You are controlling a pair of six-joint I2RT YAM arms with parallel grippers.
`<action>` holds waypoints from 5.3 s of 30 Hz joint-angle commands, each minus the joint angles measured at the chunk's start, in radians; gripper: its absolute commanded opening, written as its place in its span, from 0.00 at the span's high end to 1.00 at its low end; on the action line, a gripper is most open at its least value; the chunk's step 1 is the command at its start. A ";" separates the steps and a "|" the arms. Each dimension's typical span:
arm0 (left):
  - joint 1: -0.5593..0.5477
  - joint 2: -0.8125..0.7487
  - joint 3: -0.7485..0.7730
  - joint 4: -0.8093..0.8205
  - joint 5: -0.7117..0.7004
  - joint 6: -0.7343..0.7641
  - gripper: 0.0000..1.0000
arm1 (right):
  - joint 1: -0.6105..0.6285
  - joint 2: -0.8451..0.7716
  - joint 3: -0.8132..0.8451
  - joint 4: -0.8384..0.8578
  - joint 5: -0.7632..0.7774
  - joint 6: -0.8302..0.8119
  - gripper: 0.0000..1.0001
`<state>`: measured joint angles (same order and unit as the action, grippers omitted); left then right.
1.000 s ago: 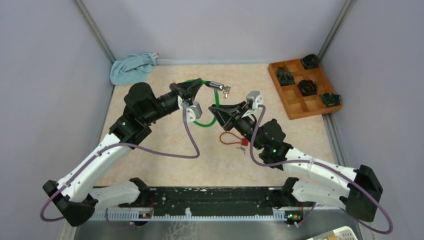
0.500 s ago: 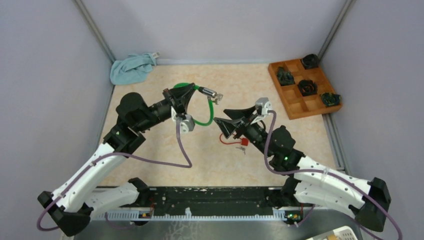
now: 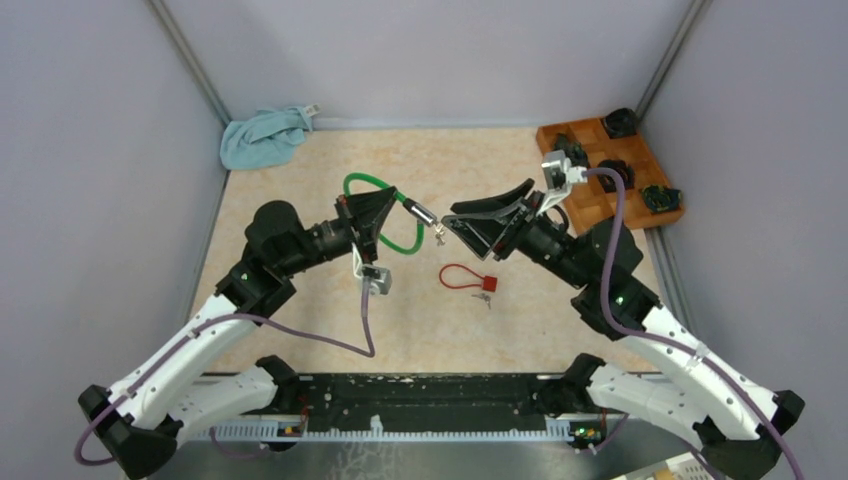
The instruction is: Unlock with the key
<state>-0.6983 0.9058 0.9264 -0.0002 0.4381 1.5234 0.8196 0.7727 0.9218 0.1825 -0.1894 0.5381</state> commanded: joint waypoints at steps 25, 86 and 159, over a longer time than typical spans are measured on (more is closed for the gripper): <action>-0.009 -0.042 0.000 0.066 0.044 0.117 1.00 | -0.006 0.010 0.090 -0.309 0.033 0.038 0.65; -0.037 -0.063 -0.052 0.181 0.065 0.317 1.00 | -0.037 0.250 -0.389 0.921 0.102 1.108 1.00; -0.038 0.126 0.328 0.071 -0.252 -0.374 1.00 | 0.234 0.133 -0.357 0.699 0.353 -0.324 1.00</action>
<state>-0.7380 1.0092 1.1671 -0.0166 0.3172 1.2732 1.0294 0.9600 0.6197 0.8371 0.0990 0.2356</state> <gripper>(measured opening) 0.036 0.046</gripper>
